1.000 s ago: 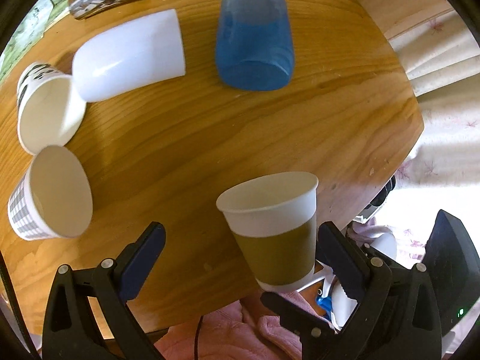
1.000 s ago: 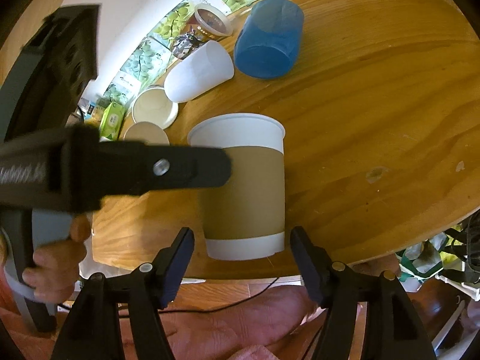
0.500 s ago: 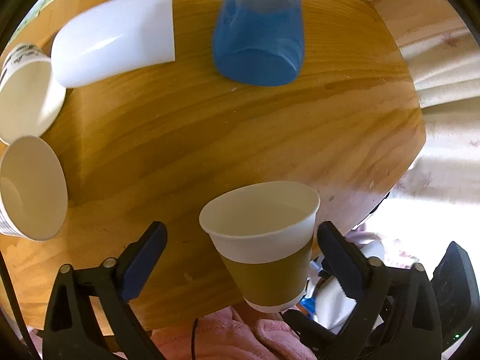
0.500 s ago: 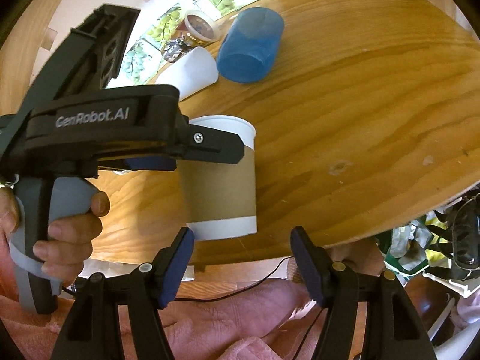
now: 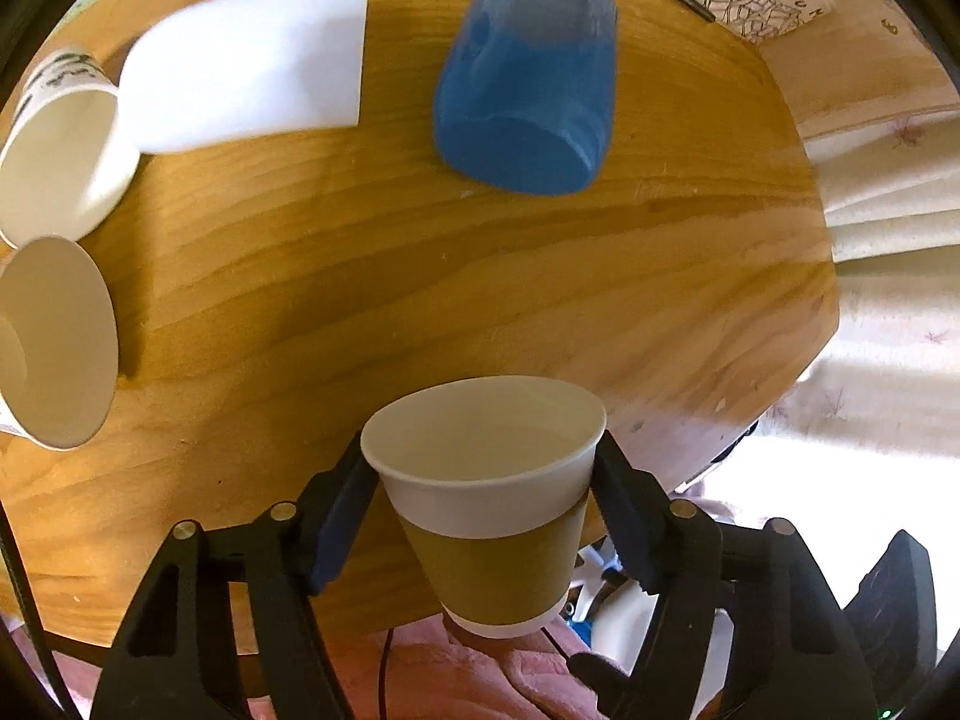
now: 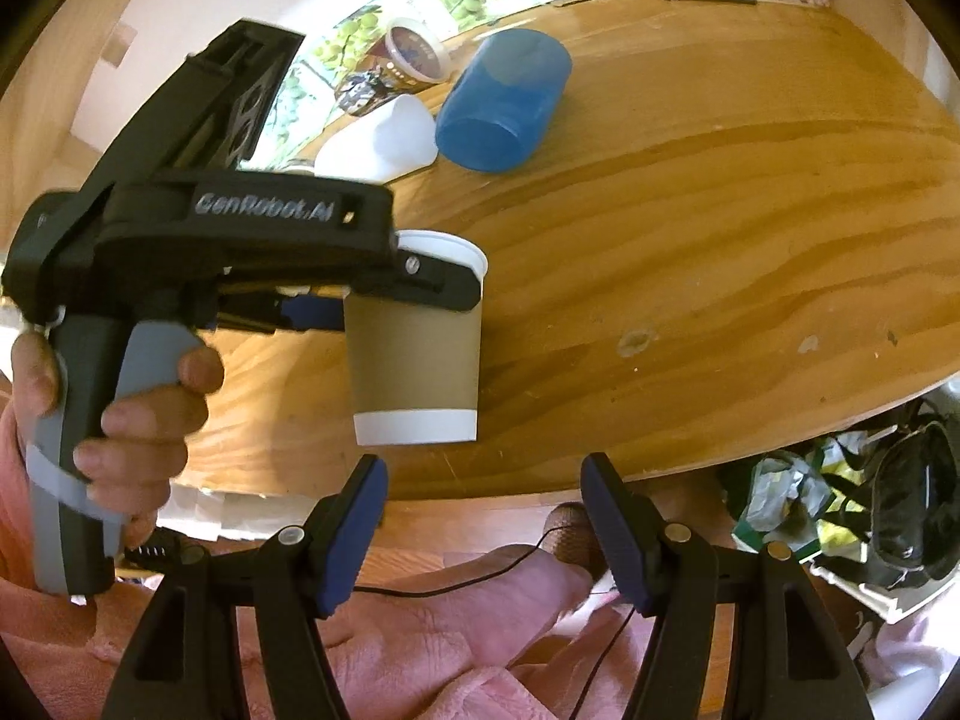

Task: Flip cup upright
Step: 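Close the left gripper on the cup while the right gripper opens and releases it, then lower the upright cup onto the desk and open the left gripper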

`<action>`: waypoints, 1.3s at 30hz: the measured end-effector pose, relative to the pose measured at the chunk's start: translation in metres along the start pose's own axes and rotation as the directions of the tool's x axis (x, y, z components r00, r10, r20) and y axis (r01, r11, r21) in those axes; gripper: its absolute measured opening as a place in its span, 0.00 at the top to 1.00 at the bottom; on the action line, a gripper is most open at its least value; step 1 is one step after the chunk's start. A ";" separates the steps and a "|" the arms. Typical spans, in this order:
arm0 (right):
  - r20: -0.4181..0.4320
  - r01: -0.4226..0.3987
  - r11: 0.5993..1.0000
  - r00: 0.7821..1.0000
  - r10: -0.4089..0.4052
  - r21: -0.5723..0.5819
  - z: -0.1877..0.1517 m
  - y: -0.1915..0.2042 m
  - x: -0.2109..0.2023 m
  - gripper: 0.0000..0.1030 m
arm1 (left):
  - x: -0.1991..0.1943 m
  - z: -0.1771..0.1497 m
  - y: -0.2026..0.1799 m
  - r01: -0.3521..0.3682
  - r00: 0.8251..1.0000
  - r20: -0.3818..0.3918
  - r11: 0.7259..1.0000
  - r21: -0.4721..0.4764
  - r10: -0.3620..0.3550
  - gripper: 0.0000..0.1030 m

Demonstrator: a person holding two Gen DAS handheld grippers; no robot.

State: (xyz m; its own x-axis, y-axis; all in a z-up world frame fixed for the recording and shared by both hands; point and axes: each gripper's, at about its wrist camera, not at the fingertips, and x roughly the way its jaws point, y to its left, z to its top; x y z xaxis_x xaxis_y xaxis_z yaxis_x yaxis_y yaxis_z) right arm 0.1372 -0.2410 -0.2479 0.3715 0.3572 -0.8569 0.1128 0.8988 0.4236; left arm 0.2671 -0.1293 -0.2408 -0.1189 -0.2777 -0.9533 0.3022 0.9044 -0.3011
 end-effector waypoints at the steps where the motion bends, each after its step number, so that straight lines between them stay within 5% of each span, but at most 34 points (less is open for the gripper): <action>1: -0.002 0.002 1.000 1.000 -0.002 -0.008 -0.001 0.001 -0.001 0.34 | -0.003 0.000 -0.001 -0.004 1.000 0.017 1.000 0.002 0.004 0.29; 9: -0.014 0.022 0.997 1.000 -0.023 -0.071 -0.010 0.001 -0.011 0.34 | -0.018 -0.005 -0.018 -0.052 0.986 0.163 0.997 0.051 0.043 0.30; 13: -0.017 0.025 0.996 0.999 -0.027 -0.086 -0.016 -0.003 -0.017 0.34 | -0.024 -0.014 -0.029 -0.086 0.959 0.275 0.993 0.086 0.059 0.30; 21: -0.030 0.042 0.994 0.999 -0.045 -0.106 -0.027 -0.014 -0.026 0.32 | -0.028 -0.032 -0.039 -0.199 0.864 0.493 0.969 0.150 0.101 0.30; 26: -0.043 0.053 0.991 0.997 -0.059 -0.120 -0.037 -0.020 -0.032 0.31 | -0.021 -0.043 -0.049 -0.294 0.776 0.615 0.942 0.160 0.138 0.30; 32: -0.045 0.067 0.988 0.996 -0.074 -0.140 -0.047 -0.028 -0.038 0.31 | -0.013 -0.054 -0.051 -0.300 0.742 0.653 0.946 0.123 0.150 0.30; 39: -0.015 0.070 0.981 0.997 -0.074 -0.183 -0.059 -0.029 -0.046 0.27 | -0.012 -0.075 -0.050 -0.288 0.733 0.665 0.951 0.111 0.145 0.30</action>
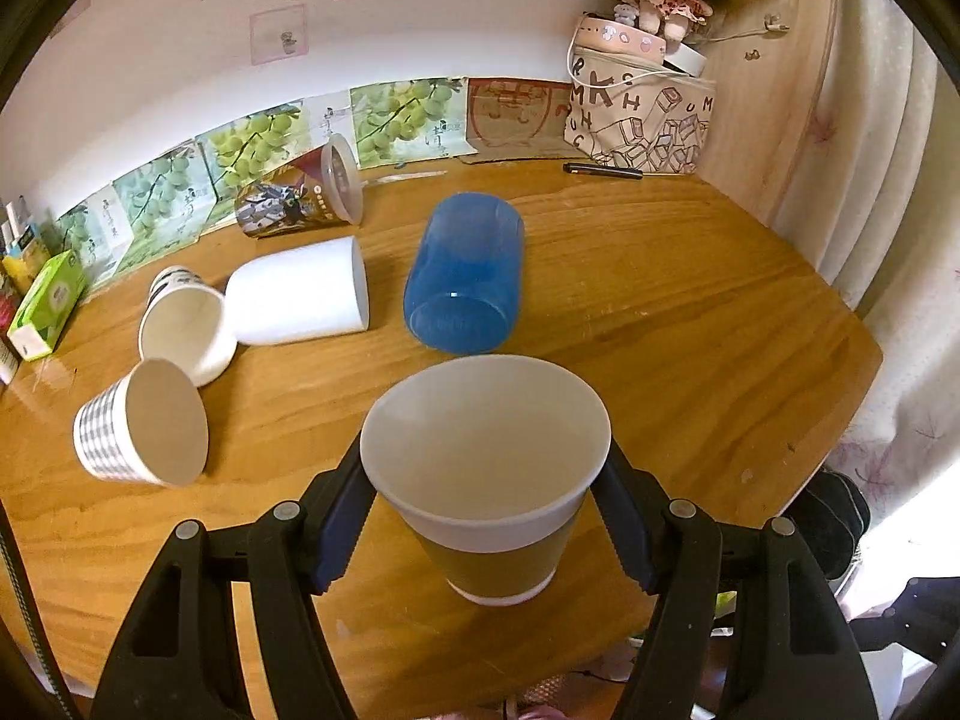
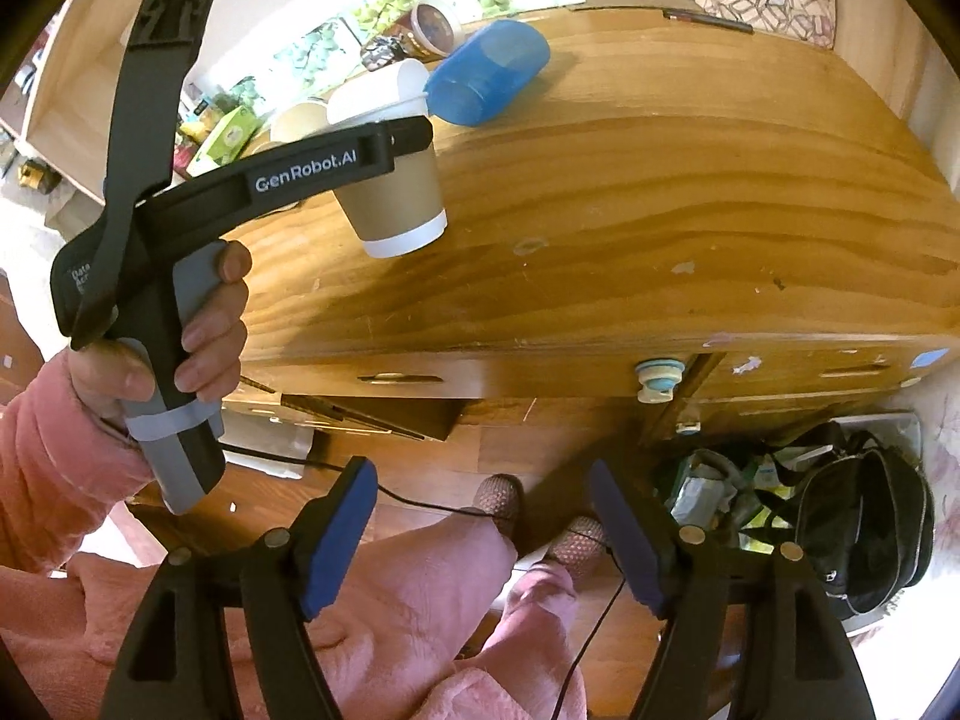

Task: Flip cup upright
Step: 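Lower the upright cup onto the desk and open the left gripper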

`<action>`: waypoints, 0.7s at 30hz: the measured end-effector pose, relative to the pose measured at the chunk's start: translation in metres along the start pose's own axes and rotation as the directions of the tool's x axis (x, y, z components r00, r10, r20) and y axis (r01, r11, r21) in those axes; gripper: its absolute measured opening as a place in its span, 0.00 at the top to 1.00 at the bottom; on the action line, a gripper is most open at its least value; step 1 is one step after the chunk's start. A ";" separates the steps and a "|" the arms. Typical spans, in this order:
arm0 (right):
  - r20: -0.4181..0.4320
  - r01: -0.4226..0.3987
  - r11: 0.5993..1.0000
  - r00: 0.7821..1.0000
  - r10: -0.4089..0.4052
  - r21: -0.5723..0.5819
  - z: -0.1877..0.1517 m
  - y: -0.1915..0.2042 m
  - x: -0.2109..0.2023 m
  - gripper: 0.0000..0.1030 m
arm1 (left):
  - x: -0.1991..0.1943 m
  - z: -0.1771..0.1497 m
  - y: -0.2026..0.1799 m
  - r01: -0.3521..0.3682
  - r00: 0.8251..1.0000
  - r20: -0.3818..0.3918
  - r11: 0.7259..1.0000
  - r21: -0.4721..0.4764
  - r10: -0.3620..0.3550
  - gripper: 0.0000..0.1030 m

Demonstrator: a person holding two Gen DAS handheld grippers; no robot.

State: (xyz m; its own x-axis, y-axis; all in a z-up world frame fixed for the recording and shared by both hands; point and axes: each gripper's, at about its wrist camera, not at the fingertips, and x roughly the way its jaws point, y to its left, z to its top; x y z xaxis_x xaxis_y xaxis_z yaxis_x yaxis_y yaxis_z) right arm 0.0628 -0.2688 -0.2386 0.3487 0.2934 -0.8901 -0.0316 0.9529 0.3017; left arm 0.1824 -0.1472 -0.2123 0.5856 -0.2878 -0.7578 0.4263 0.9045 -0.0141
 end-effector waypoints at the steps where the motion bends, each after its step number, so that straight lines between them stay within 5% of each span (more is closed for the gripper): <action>1: -0.001 0.000 1.000 1.000 0.000 -0.005 -0.001 0.000 0.000 0.27 | -0.001 -0.002 -0.001 0.001 1.000 -0.002 1.000 -0.003 -0.001 0.30; 21: -0.006 -0.006 0.996 1.000 0.006 -0.089 -0.020 0.013 -0.006 0.22 | -0.013 -0.049 -0.005 -0.034 0.989 -0.148 0.999 -0.033 0.029 0.29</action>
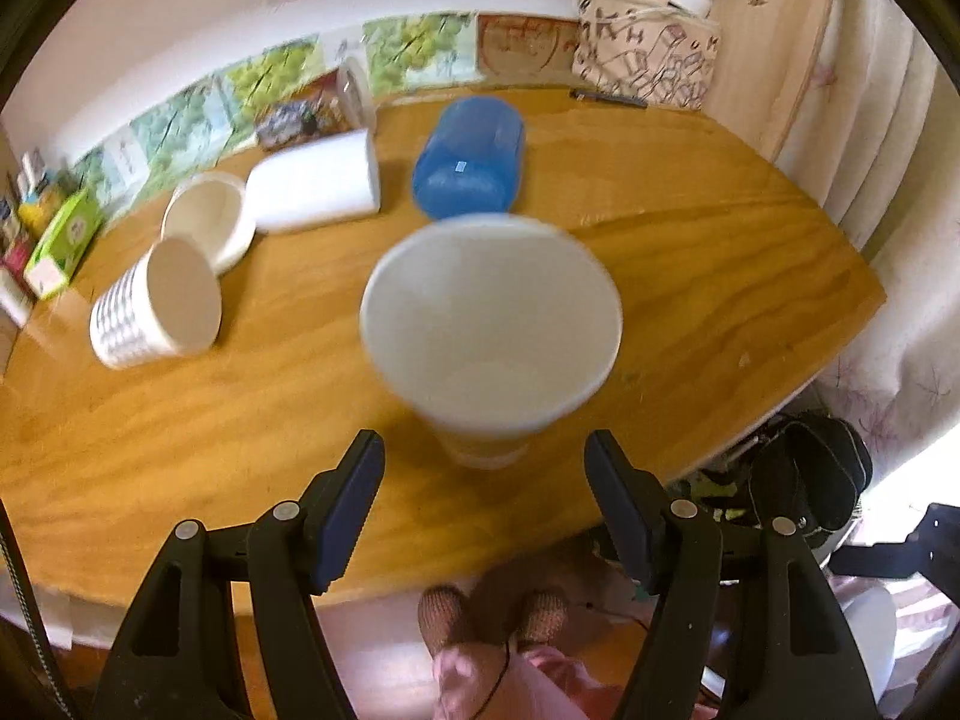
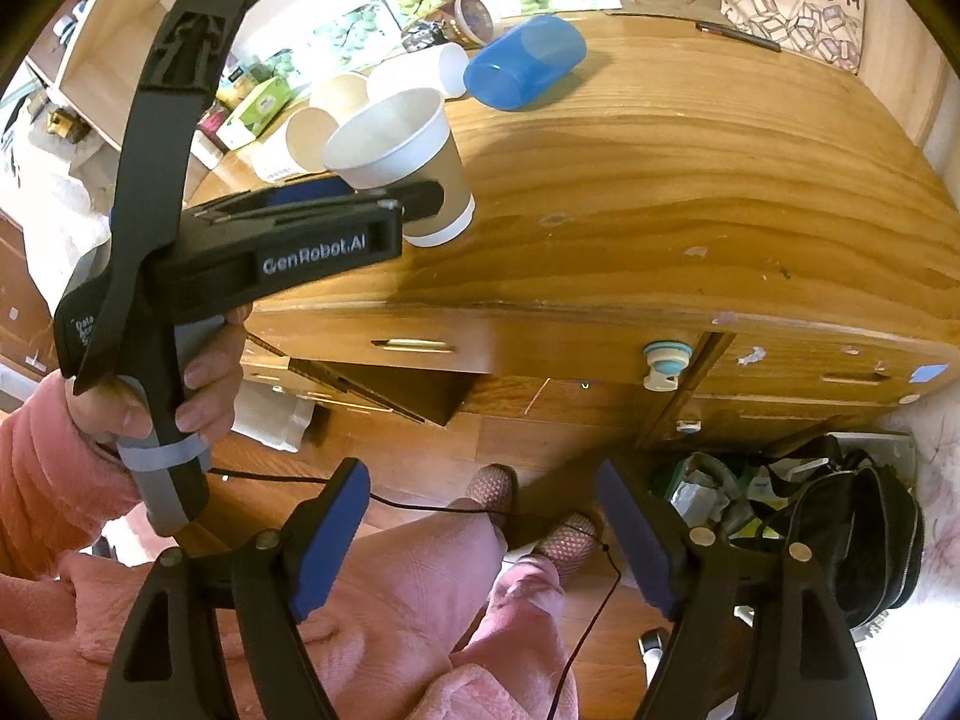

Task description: Flip cup upright

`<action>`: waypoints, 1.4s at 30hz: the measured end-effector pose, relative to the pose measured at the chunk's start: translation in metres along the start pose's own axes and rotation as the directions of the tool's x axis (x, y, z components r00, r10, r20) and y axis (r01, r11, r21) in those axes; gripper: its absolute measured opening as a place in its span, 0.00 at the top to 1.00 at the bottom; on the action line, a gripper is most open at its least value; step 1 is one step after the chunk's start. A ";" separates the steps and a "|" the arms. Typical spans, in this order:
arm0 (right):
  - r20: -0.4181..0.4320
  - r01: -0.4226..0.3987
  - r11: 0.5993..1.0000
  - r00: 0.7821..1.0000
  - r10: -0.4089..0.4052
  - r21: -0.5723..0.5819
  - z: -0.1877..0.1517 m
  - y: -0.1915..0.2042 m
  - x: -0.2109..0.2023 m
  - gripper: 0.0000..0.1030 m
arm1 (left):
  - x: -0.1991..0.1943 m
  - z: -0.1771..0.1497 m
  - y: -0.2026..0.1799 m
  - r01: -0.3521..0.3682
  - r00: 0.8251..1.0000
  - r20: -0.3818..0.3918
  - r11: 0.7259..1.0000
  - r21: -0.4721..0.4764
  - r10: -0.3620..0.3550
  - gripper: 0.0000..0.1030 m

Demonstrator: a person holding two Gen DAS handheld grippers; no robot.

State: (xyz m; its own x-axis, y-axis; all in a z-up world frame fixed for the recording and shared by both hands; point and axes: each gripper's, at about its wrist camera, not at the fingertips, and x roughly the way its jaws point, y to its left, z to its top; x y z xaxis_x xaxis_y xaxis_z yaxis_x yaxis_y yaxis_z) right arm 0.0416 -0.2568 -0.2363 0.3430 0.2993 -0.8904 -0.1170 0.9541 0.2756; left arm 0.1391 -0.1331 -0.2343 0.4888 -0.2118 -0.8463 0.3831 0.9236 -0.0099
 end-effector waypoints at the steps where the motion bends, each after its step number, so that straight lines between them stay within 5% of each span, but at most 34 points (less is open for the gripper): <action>1: 0.001 0.000 1.000 1.000 0.000 -0.004 -0.001 0.001 0.000 0.22 | -0.001 -0.004 0.002 -0.002 1.000 -0.008 1.000 -0.013 0.002 0.28; 8: 0.017 -0.013 1.000 1.000 0.014 -0.019 0.001 0.001 0.000 0.20 | -0.011 -0.048 0.023 -0.050 0.990 -0.137 0.993 -0.111 0.035 0.18; 14: 0.012 -0.032 0.999 0.999 0.032 -0.003 0.006 0.005 0.004 0.17 | -0.031 -0.076 0.043 -0.233 0.957 -0.210 0.963 -0.136 0.201 0.18; 19: 0.047 0.007 0.999 0.999 -0.006 -0.033 0.014 0.017 -0.006 0.03 | -0.060 -0.078 0.071 -0.282 0.947 -0.218 0.933 -0.222 0.235 0.18; 25: 0.087 0.026 0.998 0.996 -0.021 -0.061 0.027 0.034 -0.026 0.03 | -0.100 -0.069 0.091 -0.276 0.958 -0.161 0.913 -0.301 0.237 0.18; 31: 0.137 -0.018 0.999 0.990 0.022 -0.031 0.035 0.049 -0.065 0.02 | -0.139 -0.058 0.089 -0.211 0.977 -0.085 0.921 -0.327 0.194 0.18; 38: 0.205 -0.031 0.999 0.978 0.028 0.014 0.028 0.077 -0.112 0.01 | -0.183 -0.054 0.082 -0.190 0.979 -0.010 0.906 -0.378 0.202 0.16; 42: 0.295 0.056 0.998 0.954 -0.057 0.010 0.015 0.094 -0.140 0.01 | -0.210 -0.054 0.070 -0.184 0.972 0.068 0.903 -0.388 0.227 0.10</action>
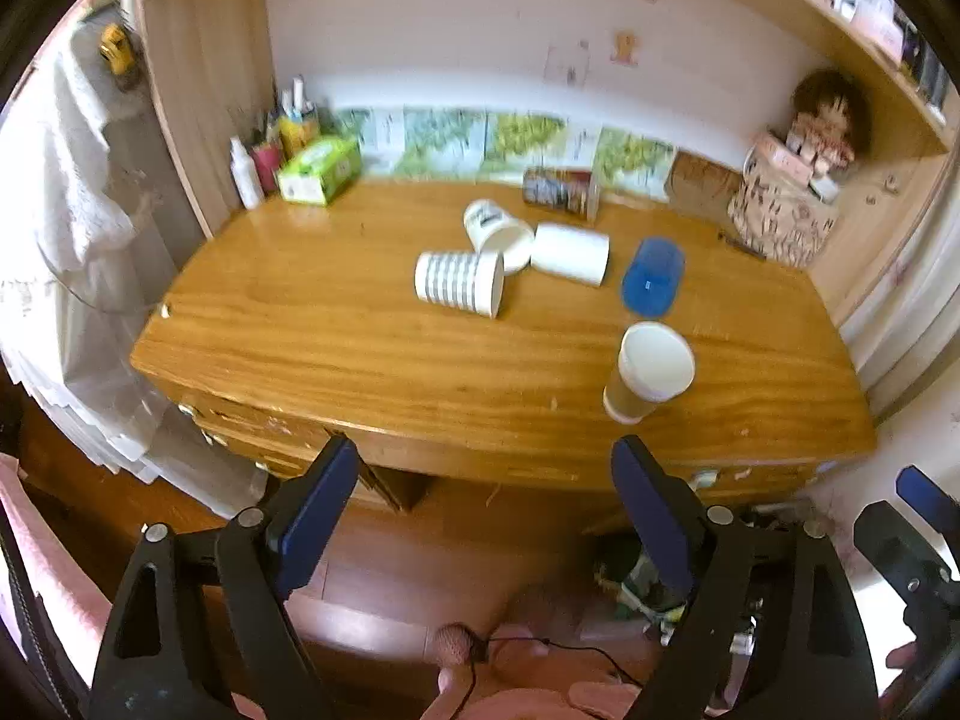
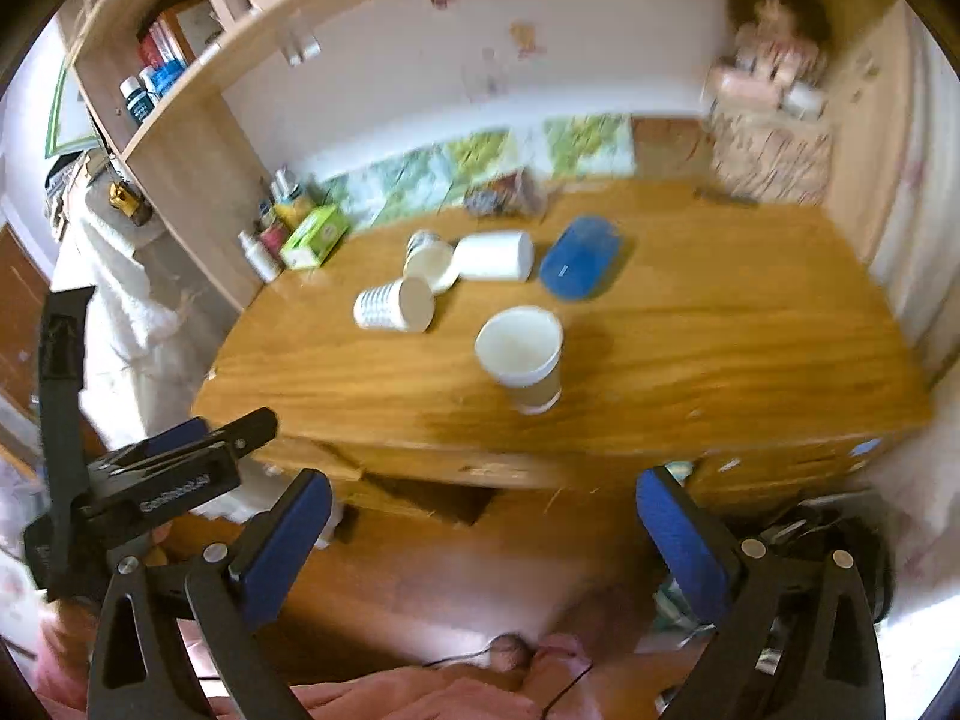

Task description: Flip cup upright

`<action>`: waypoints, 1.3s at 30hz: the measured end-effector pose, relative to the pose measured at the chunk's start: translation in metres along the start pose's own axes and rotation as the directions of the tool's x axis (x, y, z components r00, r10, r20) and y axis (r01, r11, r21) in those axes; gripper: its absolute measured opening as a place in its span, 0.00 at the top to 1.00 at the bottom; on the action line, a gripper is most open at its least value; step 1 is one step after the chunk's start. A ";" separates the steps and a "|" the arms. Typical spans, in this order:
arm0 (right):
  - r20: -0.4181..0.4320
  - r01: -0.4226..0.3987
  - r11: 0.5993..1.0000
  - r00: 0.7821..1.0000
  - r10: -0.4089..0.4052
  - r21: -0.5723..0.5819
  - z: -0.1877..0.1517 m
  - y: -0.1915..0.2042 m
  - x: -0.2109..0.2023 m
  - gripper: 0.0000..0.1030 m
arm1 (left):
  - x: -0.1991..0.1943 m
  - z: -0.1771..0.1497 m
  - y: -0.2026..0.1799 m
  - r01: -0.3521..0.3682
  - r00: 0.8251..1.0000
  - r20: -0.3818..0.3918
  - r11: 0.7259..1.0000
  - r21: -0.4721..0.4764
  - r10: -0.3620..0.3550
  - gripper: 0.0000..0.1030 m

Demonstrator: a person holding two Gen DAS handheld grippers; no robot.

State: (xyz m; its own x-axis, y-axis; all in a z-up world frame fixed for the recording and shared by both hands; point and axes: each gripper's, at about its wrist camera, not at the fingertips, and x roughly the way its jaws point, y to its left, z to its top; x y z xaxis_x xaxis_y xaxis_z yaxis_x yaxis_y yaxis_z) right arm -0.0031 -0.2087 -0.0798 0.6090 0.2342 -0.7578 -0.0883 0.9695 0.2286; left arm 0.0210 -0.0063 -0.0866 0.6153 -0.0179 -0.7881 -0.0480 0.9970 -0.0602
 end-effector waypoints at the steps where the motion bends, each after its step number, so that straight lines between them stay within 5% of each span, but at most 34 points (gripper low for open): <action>1: 0.024 0.017 1.000 1.000 -0.017 -0.005 -0.001 0.002 -0.007 0.01 | -0.006 0.000 -0.001 0.000 1.000 0.020 1.000 0.000 0.000 0.06; 9: 0.200 0.109 0.994 0.974 -0.104 -0.012 -0.011 0.017 -0.045 0.01 | -0.043 0.000 -0.001 -0.023 0.973 0.228 1.000 -0.002 0.023 0.03; 16: 0.308 0.097 0.995 0.947 -0.088 -0.013 -0.010 0.019 -0.063 0.01 | -0.068 0.004 0.000 -0.012 0.945 0.326 0.999 -0.042 0.025 0.03; 22: 0.325 0.072 0.997 0.944 -0.055 -0.041 -0.007 0.021 -0.063 0.01 | -0.078 0.002 -0.009 -0.028 0.934 0.355 0.999 -0.027 0.035 0.01; 31: 0.377 0.088 0.994 0.924 -0.057 -0.065 -0.007 0.023 -0.068 0.01 | -0.068 -0.001 -0.023 -0.048 0.943 0.328 0.999 0.004 0.044 0.01; 39: 0.392 0.092 0.994 0.918 -0.059 -0.065 -0.002 0.018 -0.067 0.01 | -0.070 0.001 -0.033 -0.081 0.927 0.368 0.997 0.019 0.068 0.01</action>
State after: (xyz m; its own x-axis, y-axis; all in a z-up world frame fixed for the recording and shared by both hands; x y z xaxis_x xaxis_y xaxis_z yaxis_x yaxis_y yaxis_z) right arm -0.0476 -0.2073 -0.0261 0.8731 0.1295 -0.4700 -0.0832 0.9895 0.1181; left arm -0.0195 -0.0375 -0.0291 0.8571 0.0790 -0.5091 -0.0827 0.9965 0.0155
